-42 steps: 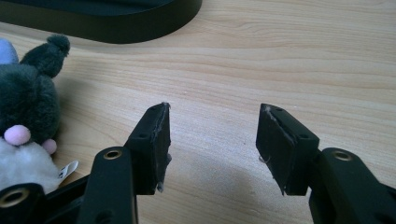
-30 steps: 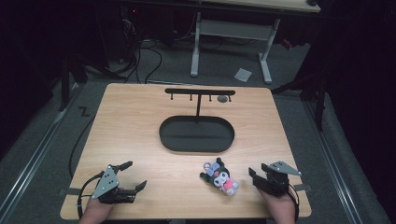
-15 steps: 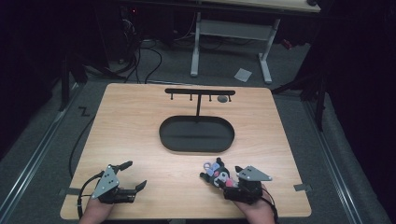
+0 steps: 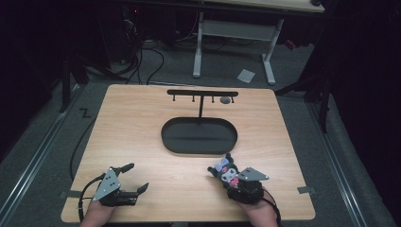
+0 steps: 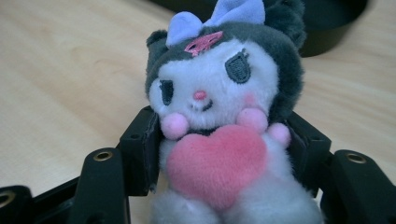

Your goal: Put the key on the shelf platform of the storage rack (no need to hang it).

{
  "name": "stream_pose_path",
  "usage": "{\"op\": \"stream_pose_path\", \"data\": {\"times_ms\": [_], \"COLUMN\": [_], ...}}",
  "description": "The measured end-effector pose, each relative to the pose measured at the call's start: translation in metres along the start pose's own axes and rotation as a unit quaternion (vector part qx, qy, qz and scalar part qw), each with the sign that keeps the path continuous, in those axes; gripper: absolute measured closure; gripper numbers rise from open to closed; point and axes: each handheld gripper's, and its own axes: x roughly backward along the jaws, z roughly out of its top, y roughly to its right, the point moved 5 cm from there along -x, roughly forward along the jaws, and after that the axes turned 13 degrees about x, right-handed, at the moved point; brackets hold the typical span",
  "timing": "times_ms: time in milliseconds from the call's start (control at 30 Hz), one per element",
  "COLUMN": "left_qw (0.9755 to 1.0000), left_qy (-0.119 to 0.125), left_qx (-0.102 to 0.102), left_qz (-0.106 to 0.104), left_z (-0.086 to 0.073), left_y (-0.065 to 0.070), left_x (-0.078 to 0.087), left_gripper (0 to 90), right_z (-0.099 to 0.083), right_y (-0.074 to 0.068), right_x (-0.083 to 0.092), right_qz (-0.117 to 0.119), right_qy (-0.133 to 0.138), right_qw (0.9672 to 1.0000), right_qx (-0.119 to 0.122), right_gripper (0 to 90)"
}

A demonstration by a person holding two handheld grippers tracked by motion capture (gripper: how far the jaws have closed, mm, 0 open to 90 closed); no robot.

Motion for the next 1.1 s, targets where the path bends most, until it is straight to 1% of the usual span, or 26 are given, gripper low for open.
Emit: {"op": "stream_pose_path", "data": {"times_ms": [33, 67, 100, 133, 200, 267, 300, 333, 433, 467, 567, 600, 667, 733, 767, 800, 833, 933, 1000, 1033, 1100], "left_qw": [1.0, 1.0, 1.0, 1.0, 1.0, 1.0, 1.0, 1.0, 1.0, 1.0, 1.0, 1.0, 1.0, 1.0, 1.0, 1.0, 1.0, 1.0, 1.0, 1.0, 1.0], "left_qy": [0.0, 0.0, 0.0, 0.001, 0.001, 0.0, 0.0, 0.0, 0.0, 0.0, -0.001, -0.002, -0.002, -0.002, -0.002, -0.002, -0.001, 0.0, -0.002, -0.002, -0.001], "left_qx": [0.0, 0.0, 0.0, 0.001, 0.001, 0.0, 0.0, 0.0, 0.001, 0.001, 0.001, 0.001, 0.0, -0.001, -0.001, -0.001, -0.001, -0.001, -0.001, -0.002, -0.003], "left_qz": [0.0, 0.0, 0.0, 0.0, 0.0, 0.0, 0.0, 0.001, 0.001, 0.001, 0.001, 0.0, -0.002, -0.002, -0.003, -0.003, -0.003, -0.004, -0.005, -0.006, -0.007], "left_z": [0.0, 0.0, 0.0, 0.0, 0.0, 0.0, 0.0, 0.0, 0.0, 0.0, 0.0, 0.0, 0.0, 0.0, 0.0, 0.0, 0.0, 0.0, 0.0, 0.0, 0.0], "left_y": [0.0, 0.0, 0.0, 0.0, 0.0, 0.0, 0.0, 0.0, 0.0, 0.0, 0.0, 0.0, 0.0, 0.001, 0.001, 0.001, 0.0, 0.0, 0.0, 0.0, 0.001], "left_x": [0.0, 0.0, 0.0, 0.0, 0.0, 0.0, 0.0, 0.0, 0.0, 0.0, 0.0, 0.0, 0.0, 0.0, 0.0, 0.0, 0.0, 0.0, 0.0, 0.0, 0.0], "left_gripper": [15.0, 15.0, 15.0, 15.0, 15.0, 15.0, 15.0, 15.0, 15.0, 15.0, 15.0, 15.0, 15.0, 15.0, 15.0, 15.0, 15.0, 15.0, 15.0, 15.0, 15.0], "right_z": [0.0, -0.002, -0.006, -0.01, -0.022, -0.032, -0.032, -0.042, -0.047, -0.047, -0.048, -0.047, -0.046, -0.044, -0.043, -0.041, -0.04, -0.038, -0.039, -0.04, -0.039], "right_y": [0.005, 0.013, 0.02, 0.027, 0.037, 0.043, 0.043, 0.048, 0.05, 0.05, 0.05, 0.049, 0.049, 0.049, 0.049, 0.049, 0.049, 0.05, 0.051, 0.053, 0.056], "right_x": [0.003, 0.006, 0.009, 0.011, 0.013, 0.015, 0.015, 0.017, 0.018, 0.018, 0.016, 0.016, 0.016, 0.017, 0.017, 0.019, 0.02, 0.023, 0.026, 0.029, 0.033], "right_qz": [-0.007, -0.02, -0.027, -0.034, -0.043, -0.043, -0.043, -0.031, -0.02, -0.02, -0.017, -0.017, -0.023, -0.022, -0.017, -0.013, -0.013, -0.017, -0.016, -0.017, -0.016], "right_qy": [0.001, 0.002, 0.001, -0.005, -0.024, -0.037, -0.037, -0.053, -0.06, -0.063, -0.067, -0.069, -0.073, -0.076, -0.076, -0.072, -0.071, -0.073, -0.083, -0.096, -0.102], "right_qw": [1.0, 0.9997, 0.9993, 0.9989, 0.9978, 0.9967, 0.9967, 0.995, 0.994, 0.9935, 0.9936, 0.9933, 0.9931, 0.9928, 0.9926, 0.9933, 0.9937, 0.9936, 0.9925, 0.9915, 0.9906], "right_qx": [-0.007, -0.017, -0.025, -0.033, -0.044, -0.058, -0.058, -0.079, -0.089, -0.092, -0.089, -0.091, -0.089, -0.09, -0.093, -0.089, -0.085, -0.084, -0.088, -0.087, -0.089], "right_gripper": [39.6, 39.5, 39.4, 39.3, 38.9, 38.2, 38.2, 36.7, 33.9, 32.7, 26.5, 24.9, 20.8, 18.5, 18.3, 19.1, 19.0, 18.3, 17.7, 17.7, 17.8]}}
